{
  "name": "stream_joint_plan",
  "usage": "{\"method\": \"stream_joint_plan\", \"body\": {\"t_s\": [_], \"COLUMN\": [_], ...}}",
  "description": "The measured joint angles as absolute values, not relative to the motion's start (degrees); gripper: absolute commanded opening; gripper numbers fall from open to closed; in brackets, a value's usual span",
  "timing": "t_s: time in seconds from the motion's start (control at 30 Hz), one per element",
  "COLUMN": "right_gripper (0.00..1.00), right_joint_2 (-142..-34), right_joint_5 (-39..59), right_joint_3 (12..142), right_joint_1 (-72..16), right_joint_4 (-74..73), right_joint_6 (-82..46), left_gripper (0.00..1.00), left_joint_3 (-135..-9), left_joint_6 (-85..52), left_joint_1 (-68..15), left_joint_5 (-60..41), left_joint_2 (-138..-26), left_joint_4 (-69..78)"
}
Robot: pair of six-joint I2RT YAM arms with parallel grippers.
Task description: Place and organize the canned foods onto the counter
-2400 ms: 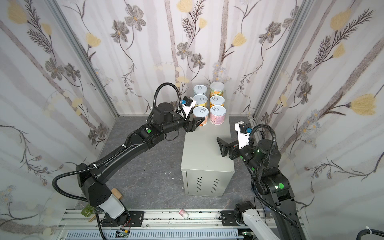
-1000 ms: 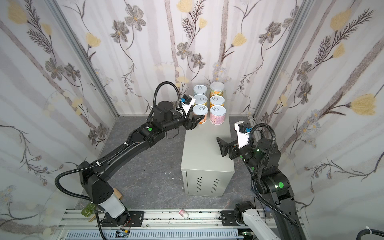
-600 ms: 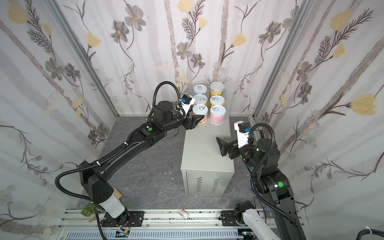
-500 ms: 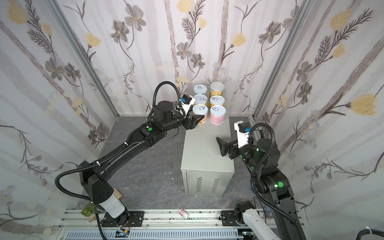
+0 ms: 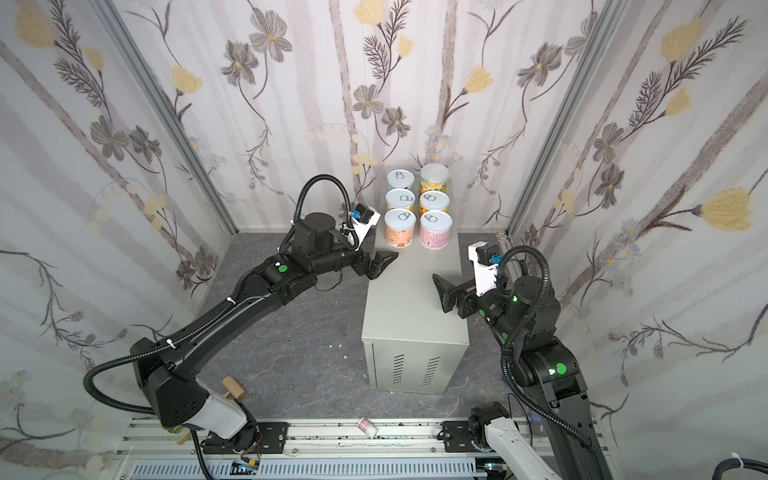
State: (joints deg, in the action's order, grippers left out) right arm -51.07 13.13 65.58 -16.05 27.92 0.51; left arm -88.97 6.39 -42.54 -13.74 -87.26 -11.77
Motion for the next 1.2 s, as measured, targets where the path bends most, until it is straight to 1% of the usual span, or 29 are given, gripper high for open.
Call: {"method": "stream_joint_plan", "body": {"t_s": [0.23, 0.4, 0.53, 0.67, 0.77, 0.83, 0.97, 1.1, 1.2], "right_gripper": [1.00, 1.00, 1.00, 1.00, 1.00, 1.00, 1.00, 1.00, 1.00], "right_joint_2": [-51.4, -52.0, -53.8, -58.0, -62.0, -64.1, -67.3, -68.8, -69.7], "right_joint_5": [11.4, 5.2, 2.3, 1.4, 2.5, 2.9, 2.9, 0.8, -0.5], "right_joint_3": [66.0, 68.1, 70.4, 73.1, 73.4, 72.2, 67.0, 58.1, 48.4], "right_joint_1": [-16.1, -13.9, -6.0, 2.3, 7.5, 9.5, 11.5, 12.1, 12.0], "right_joint_4": [28.0, 28.4, 28.4, 28.3, 27.4, 26.2, 21.5, 13.9, 3.7], "right_joint_6": [0.4, -1.1, -3.0, -4.6, -6.9, -8.4, -10.5, -11.0, -10.7], "left_gripper": [1.00, 1.00, 1.00, 1.00, 1.00, 1.00, 1.00, 1.00, 1.00], "left_joint_3": [-81.1, -75.8, -71.2, -68.3, -66.8, -65.2, -61.5, -56.4, -51.0], "left_joint_6": [5.5, 3.0, 0.3, -2.0, -4.1, -5.2, -7.3, -9.2, -9.7], "left_joint_1": [-42.5, -41.1, -37.7, -32.6, -27.4, -23.8, -16.4, -14.3, -14.0], "left_joint_5": [-9.4, -2.7, 2.5, 6.3, 8.0, 8.7, 11.0, 14.5, 17.5], "left_joint_2": [-76.8, -68.1, -60.8, -57.1, -57.0, -57.7, -64.2, -70.4, -74.7], "left_joint_4": [-13.7, -19.0, -23.9, -28.6, -30.9, -31.2, -30.7, -27.8, -21.5]}}
